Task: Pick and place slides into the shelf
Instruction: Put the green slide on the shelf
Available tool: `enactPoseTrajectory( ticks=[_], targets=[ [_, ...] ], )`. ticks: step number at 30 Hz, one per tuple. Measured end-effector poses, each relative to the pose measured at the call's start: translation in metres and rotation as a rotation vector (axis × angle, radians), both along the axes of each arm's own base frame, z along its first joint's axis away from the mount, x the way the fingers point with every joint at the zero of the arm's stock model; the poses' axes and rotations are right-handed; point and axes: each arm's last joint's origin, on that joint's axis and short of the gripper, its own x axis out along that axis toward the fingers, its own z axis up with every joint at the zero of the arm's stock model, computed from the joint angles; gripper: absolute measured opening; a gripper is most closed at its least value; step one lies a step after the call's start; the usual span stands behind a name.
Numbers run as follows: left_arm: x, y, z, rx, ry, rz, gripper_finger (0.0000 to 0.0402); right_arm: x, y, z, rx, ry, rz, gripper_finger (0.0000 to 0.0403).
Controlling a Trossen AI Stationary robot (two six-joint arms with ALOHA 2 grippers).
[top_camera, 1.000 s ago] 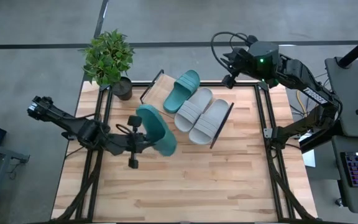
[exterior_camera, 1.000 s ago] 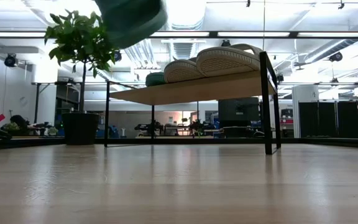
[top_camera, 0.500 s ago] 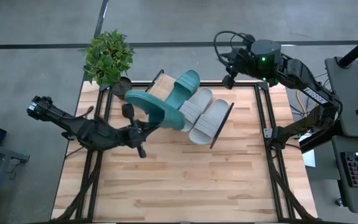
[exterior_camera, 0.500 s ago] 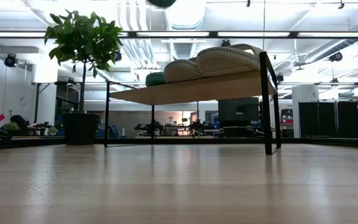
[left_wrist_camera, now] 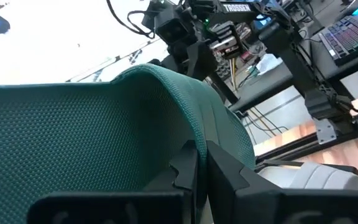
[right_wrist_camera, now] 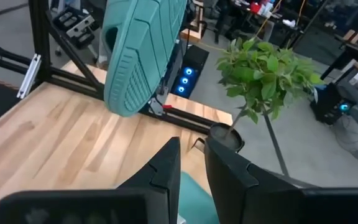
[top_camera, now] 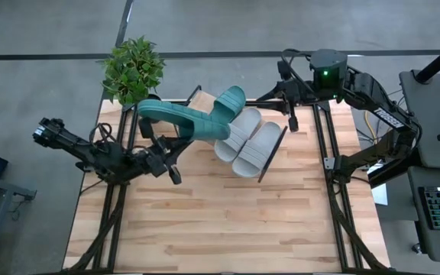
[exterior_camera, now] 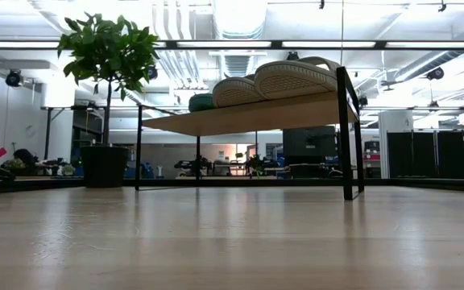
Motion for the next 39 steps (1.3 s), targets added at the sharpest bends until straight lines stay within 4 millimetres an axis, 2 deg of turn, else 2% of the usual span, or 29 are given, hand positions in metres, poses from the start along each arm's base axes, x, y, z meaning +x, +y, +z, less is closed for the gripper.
enactPoseTrajectory(
  ticks=[4, 7, 15, 19, 28, 39],
  targets=[
    [0.000, 0.000, 0.000, 0.008, 0.003, 0.000, 0.0000, 0.000, 0.000, 0.000, -0.012, 0.000, 0.004, 0.0070],
    [0.000, 0.000, 0.001, 0.011, -0.007, 0.003, 0.0000, 0.000, 0.001, -0.001, -0.018, 0.007, 0.010, 0.0093],
    [-0.001, 0.002, 0.004, 0.007, -0.047, 0.016, 0.0000, 0.006, 0.004, -0.007, -0.017, 0.046, 0.048, 0.0225],
    [0.000, 0.004, 0.006, 0.017, -0.075, 0.021, 0.0000, 0.013, 0.005, -0.006, 0.026, 0.023, 0.042, 0.0266],
    [0.001, 0.007, 0.005, 0.031, -0.081, 0.035, 0.0000, 0.031, 0.006, -0.005, 0.059, -0.049, 0.052, 0.0274],
    [0.002, 0.007, 0.005, 0.050, -0.069, 0.040, 0.0000, 0.063, 0.014, -0.015, 0.061, -0.067, 0.096, 0.0274]
  ],
)
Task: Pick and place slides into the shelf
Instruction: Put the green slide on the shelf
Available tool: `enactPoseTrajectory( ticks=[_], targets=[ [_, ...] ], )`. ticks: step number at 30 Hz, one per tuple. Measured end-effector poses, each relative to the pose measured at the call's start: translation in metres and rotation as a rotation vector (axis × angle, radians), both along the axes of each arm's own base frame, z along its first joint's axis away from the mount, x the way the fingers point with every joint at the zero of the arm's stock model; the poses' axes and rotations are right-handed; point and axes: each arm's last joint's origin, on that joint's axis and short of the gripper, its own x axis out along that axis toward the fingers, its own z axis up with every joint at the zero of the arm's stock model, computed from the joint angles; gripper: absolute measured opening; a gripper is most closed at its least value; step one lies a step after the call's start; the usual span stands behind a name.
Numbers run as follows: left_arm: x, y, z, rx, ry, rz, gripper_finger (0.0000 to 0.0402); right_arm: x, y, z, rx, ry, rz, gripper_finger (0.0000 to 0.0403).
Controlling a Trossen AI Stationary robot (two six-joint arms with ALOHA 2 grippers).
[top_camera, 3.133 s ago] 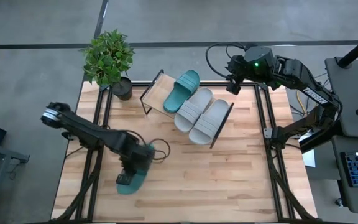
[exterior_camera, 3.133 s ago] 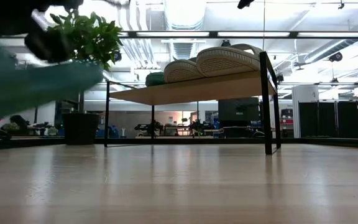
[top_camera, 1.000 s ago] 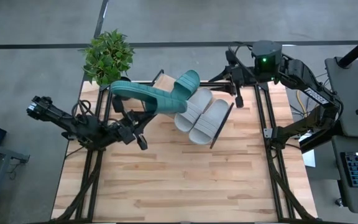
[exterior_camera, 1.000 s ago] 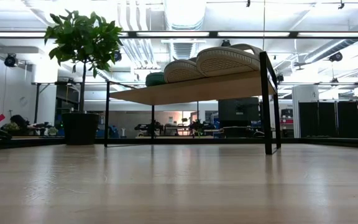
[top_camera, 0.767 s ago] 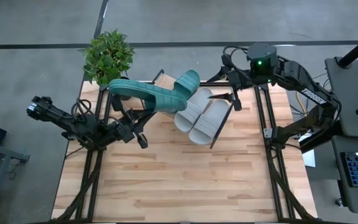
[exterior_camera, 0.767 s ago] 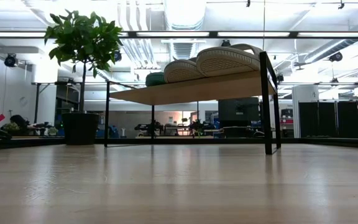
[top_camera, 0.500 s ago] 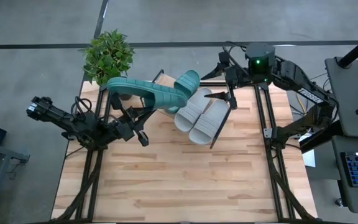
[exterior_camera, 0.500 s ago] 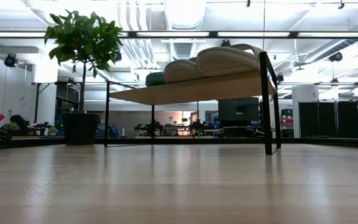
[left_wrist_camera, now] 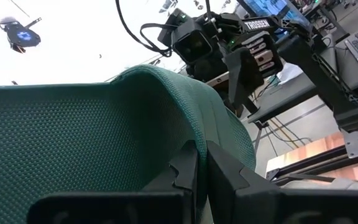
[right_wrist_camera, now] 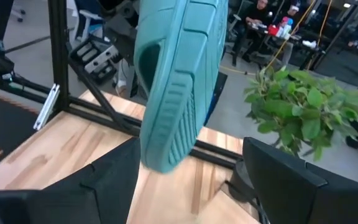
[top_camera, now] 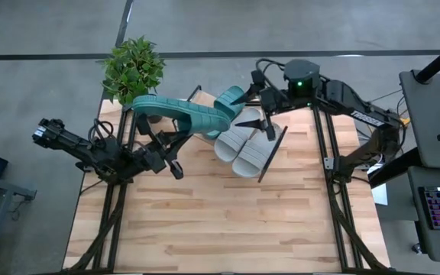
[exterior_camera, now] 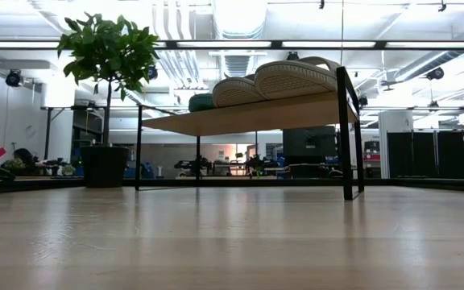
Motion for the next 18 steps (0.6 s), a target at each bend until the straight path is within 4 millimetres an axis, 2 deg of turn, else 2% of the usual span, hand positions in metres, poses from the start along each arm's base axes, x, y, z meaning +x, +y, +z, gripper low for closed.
enactPoseTrajectory(
  ticks=[6, 18],
  targets=[
    [0.003, 0.001, -0.003, 0.012, 0.016, 0.015, 0.0000, 0.018, 0.000, -0.006, 0.024, -0.019, 0.005, 0.0274],
    [0.006, 0.005, -0.005, 0.030, 0.030, 0.042, 0.0000, 0.033, -0.001, -0.010, 0.083, -0.047, -0.004, 0.0274]
  ],
)
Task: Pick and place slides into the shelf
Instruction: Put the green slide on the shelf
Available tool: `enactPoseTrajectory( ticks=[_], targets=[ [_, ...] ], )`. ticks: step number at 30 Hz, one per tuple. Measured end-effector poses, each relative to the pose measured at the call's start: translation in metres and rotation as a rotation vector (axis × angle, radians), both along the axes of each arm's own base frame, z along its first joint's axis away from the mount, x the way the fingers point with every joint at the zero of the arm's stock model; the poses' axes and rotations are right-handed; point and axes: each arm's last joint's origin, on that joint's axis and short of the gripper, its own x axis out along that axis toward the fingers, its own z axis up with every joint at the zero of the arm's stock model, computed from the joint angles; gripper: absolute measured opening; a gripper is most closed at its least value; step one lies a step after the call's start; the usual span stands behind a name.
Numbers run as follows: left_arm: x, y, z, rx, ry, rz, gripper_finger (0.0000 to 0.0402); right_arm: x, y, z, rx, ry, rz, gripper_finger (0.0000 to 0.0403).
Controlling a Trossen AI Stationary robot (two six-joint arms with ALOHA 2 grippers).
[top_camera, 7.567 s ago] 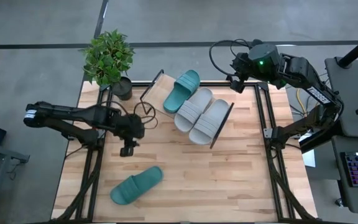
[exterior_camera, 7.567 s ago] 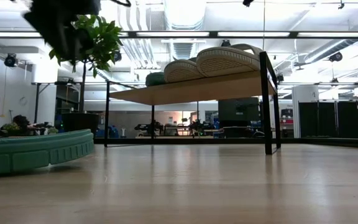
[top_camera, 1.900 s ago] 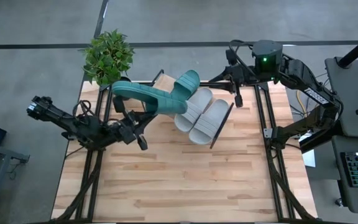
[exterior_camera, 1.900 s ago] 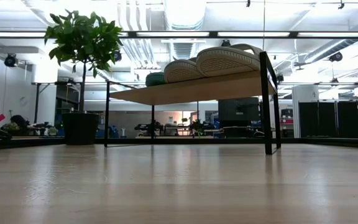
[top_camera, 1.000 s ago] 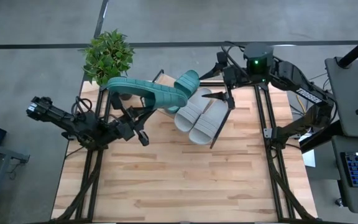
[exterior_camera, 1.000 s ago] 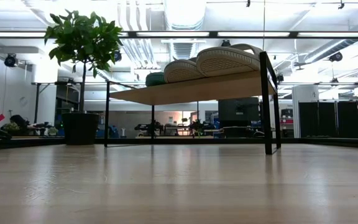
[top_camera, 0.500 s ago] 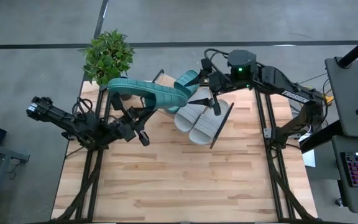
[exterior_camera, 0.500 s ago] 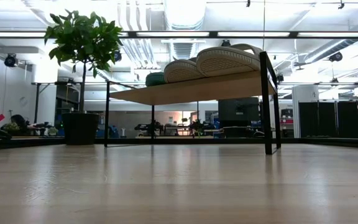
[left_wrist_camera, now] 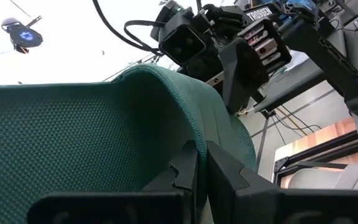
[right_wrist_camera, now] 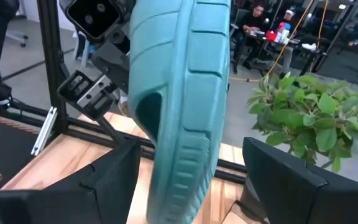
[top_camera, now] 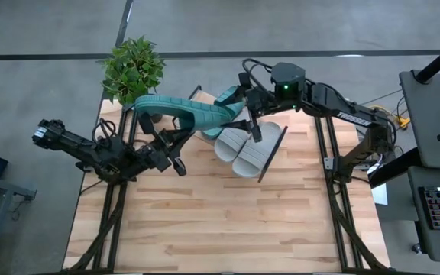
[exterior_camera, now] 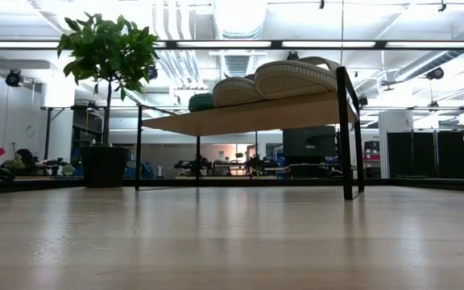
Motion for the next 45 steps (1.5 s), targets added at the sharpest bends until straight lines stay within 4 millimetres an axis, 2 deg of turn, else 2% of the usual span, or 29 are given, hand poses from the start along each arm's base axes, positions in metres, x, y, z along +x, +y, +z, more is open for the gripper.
enactPoseTrajectory(
  ticks=[7, 13, 17, 22, 23, 35, 39, 45],
  targets=[
    [0.0001, 0.0000, -0.0002, -0.001, 0.000, 0.000, 0.0000, 0.0069, 0.0002, -0.0043, 0.001, 0.004, 0.005, 0.0262],
    [0.0000, 0.0000, -0.0001, -0.001, 0.000, 0.000, 0.0000, 0.0074, 0.0001, -0.0059, -0.015, 0.013, 0.009, 0.0217],
    [0.0001, 0.0000, -0.0005, -0.001, 0.001, 0.000, 0.0000, 0.0080, 0.0000, -0.0067, -0.009, 0.018, 0.007, 0.0160],
    [0.0007, -0.0004, -0.0016, 0.002, 0.005, -0.003, 0.0000, 0.0079, -0.0005, -0.0071, -0.070, 0.011, 0.017, 0.0043],
    [0.0008, -0.0005, -0.0022, 0.003, 0.007, -0.003, 0.0000, 0.0080, -0.0005, -0.0073, -0.088, 0.010, 0.022, 0.0036],
    [0.0016, -0.0008, -0.0057, 0.007, 0.015, -0.004, 0.0007, 0.0079, -0.0005, -0.0077, -0.074, 0.016, 0.015, 0.0035],
    [0.0015, -0.0009, -0.0055, 0.062, 0.044, 0.009, 0.0050, 0.0080, -0.0007, -0.0076, -0.067, 0.017, 0.009, 0.0035],
    [0.0005, 0.0001, -0.0055, 0.156, 0.111, 0.062, 0.0157, 0.0051, -0.0029, -0.0065, -0.039, 0.027, -0.020, 0.0035]
  ],
)
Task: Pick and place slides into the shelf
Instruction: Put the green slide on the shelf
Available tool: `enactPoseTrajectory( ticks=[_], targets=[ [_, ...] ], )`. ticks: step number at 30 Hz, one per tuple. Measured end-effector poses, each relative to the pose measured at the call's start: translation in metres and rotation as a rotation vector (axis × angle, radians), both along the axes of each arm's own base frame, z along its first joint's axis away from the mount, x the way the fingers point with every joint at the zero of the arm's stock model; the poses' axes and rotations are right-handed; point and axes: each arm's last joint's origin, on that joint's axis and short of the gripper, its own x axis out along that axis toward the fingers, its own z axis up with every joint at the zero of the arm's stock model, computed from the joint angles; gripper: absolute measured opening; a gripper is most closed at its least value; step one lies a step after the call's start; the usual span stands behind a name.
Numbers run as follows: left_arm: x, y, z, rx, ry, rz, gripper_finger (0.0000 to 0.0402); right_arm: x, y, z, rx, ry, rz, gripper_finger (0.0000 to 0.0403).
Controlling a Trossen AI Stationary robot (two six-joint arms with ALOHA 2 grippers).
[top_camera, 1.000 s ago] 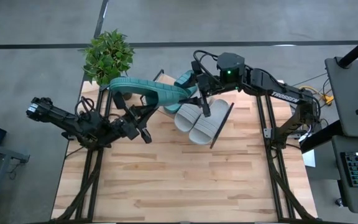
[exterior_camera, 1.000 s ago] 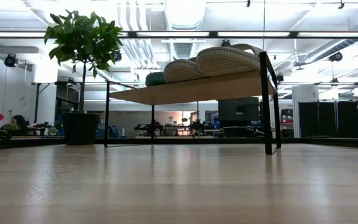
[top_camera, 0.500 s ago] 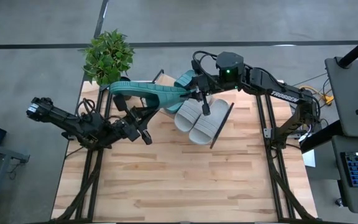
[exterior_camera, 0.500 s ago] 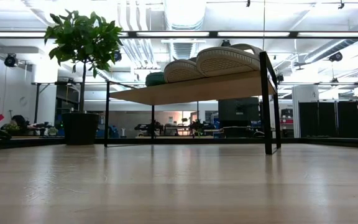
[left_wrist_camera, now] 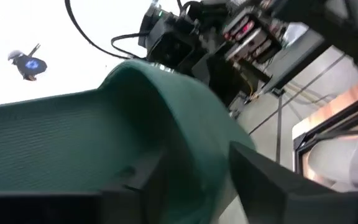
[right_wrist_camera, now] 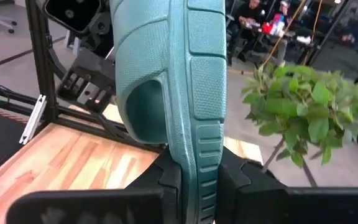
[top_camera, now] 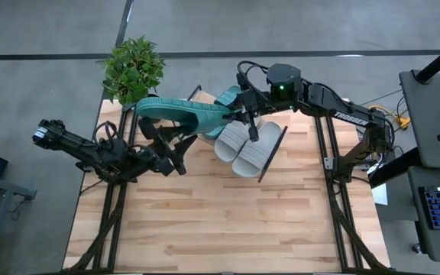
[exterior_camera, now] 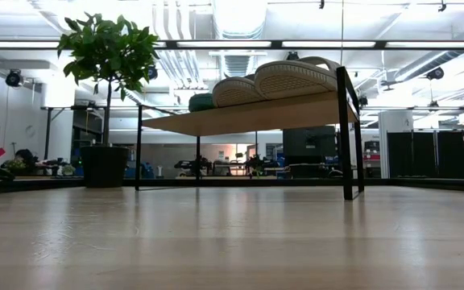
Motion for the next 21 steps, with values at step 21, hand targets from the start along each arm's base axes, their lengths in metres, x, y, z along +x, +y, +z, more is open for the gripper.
enactPoseTrajectory(
  ticks=[21],
  targets=[
    [-0.013, 0.004, -0.003, 0.101, 0.220, 0.341, 0.0245, -0.058, -0.042, 0.013, 0.113, 0.101, -0.225, 0.0035]
  ],
)
